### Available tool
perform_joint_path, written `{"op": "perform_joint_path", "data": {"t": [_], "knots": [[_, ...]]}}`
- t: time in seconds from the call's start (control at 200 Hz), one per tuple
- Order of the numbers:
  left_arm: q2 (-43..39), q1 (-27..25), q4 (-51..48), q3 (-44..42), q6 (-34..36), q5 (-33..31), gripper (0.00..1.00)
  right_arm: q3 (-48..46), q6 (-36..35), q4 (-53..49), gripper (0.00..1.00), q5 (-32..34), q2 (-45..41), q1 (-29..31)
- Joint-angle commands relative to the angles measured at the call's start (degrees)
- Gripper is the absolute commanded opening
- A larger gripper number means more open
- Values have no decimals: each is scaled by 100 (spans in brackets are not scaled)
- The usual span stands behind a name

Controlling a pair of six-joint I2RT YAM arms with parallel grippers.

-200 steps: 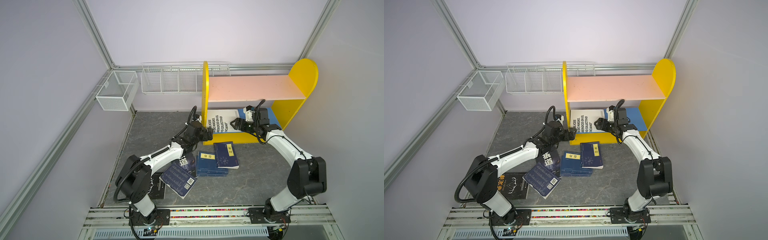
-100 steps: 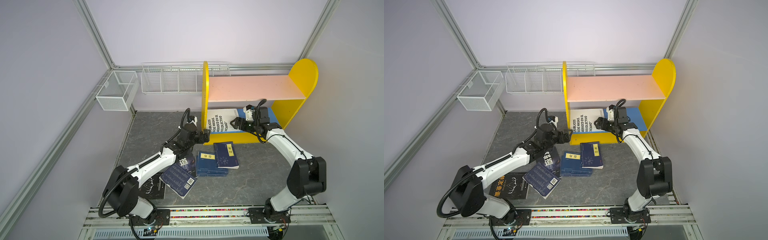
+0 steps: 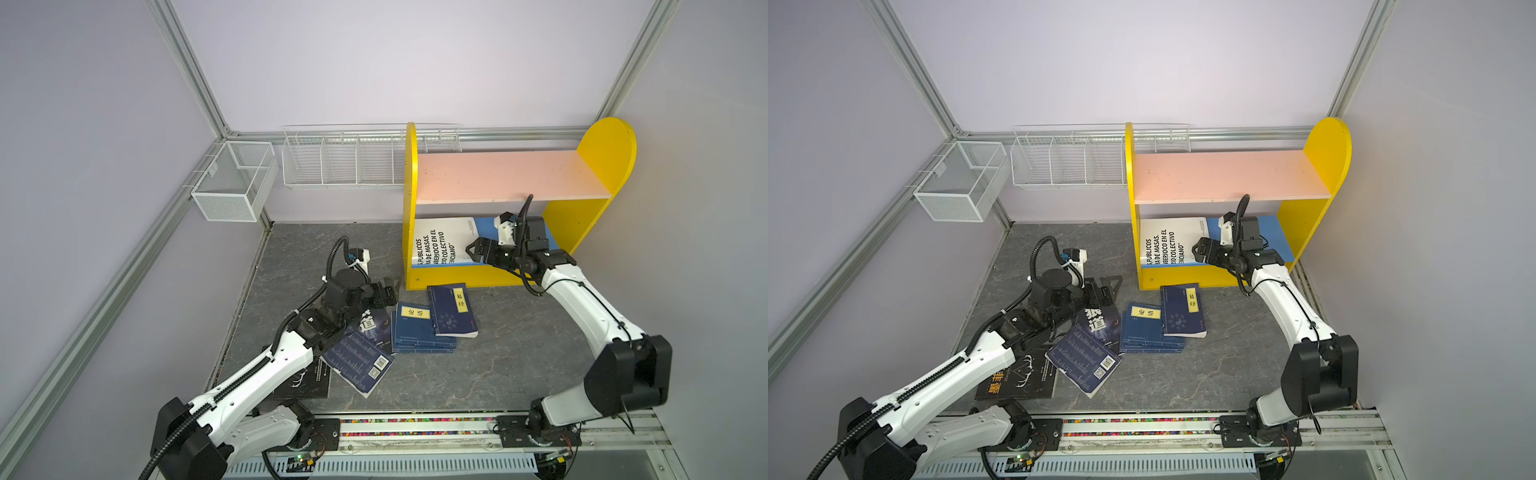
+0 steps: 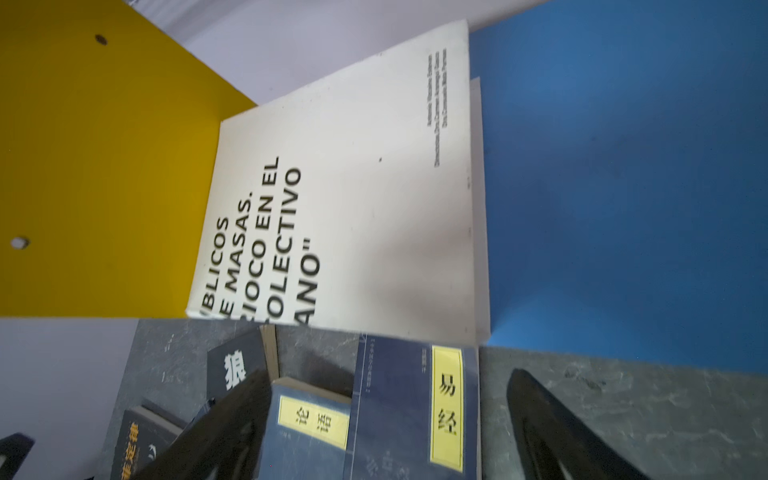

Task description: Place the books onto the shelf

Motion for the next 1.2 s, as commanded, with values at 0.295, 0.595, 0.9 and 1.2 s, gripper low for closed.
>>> {"op": "perform_joint_path", "data": {"t": [0.295,0.595,0.9,1.2], "knots": [[321,19,636,-1326,-944,1584,86,-3206,1263,665,92,198,-2155,1028],[1420,-543,1201,-586,-1224,1741,84,-3314,965,1290,87,420,-1205,996],[3258,-648,2108,142,-2149,1645,77,-2868,762,1422,74,756,-22,989],[4375,-645,2161,807,-2472,1719,69,-2952,749,1633,53,896,699,990]]}}
